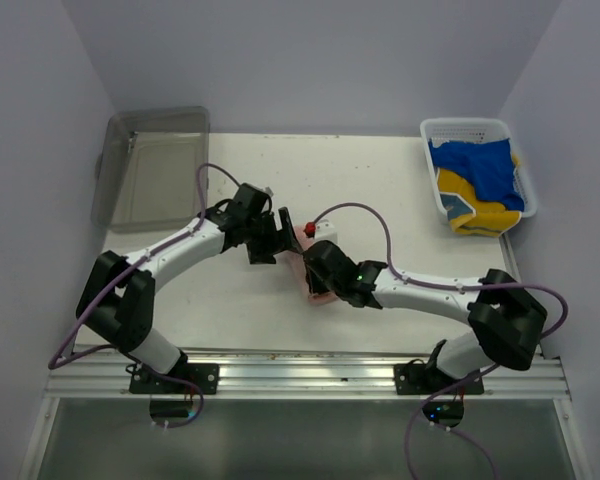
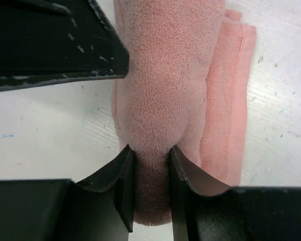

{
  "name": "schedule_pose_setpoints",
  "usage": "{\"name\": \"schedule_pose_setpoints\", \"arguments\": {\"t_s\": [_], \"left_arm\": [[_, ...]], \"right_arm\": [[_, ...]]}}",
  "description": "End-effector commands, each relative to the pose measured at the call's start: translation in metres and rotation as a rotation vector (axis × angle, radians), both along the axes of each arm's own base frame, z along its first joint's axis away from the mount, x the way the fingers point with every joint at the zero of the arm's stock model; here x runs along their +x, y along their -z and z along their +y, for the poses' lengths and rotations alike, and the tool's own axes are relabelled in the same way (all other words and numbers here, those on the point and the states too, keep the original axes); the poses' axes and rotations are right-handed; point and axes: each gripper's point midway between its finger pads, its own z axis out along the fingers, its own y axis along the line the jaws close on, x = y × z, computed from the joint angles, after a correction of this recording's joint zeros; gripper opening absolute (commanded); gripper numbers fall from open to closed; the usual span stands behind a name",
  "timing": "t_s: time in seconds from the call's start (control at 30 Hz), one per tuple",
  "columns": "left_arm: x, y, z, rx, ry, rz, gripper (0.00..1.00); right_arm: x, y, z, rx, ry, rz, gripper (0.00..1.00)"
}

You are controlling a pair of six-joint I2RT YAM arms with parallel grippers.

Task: Roll the towels
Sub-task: Roll the towel

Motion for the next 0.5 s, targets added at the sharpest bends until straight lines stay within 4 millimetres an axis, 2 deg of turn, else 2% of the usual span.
{"name": "schedule_pose_setpoints", "arguments": {"t_s": [0.0, 0.13, 0.17, 0.2, 0.27, 0.3, 0.47], "left_arm": [[0.001, -0.005, -0.002, -0.027, 0.044, -0.036, 0.84], [0.001, 0.001, -0.011, -0.078, 0.075, -0.049, 0.99], [0.0, -0.001, -0.02, -0.119, 0.111, -0.049, 0.99], [0.002, 0.005, -0.025, -0.121, 0.135, -0.041, 1.0], [0.002, 0.006, -0.035, -0.136, 0.176, -0.03, 1.0], [0.002, 0.014, -0.037, -0.136, 0.185, -0.012, 1.0], [0.0, 0.02, -0.048, -0.198, 0.221, -0.016, 0.99]], "right_arm": [[-0.02, -0.001, 0.01, 0.182, -0.014, 0.128, 0.16], [-0.018, -0.001, 0.0, 0.315, 0.016, 0.186, 0.18], [-0.021, 0.004, -0.003, 0.337, 0.016, 0.212, 0.18], [-0.022, 0.007, -0.005, 0.355, 0.029, 0.244, 0.19], [-0.022, 0.006, -0.002, 0.414, 0.012, 0.266, 0.19], [-0.022, 0.005, -0.002, 0.436, 0.017, 0.274, 0.19], [-0.025, 0.005, -0.002, 0.561, 0.011, 0.351, 0.19]]}}
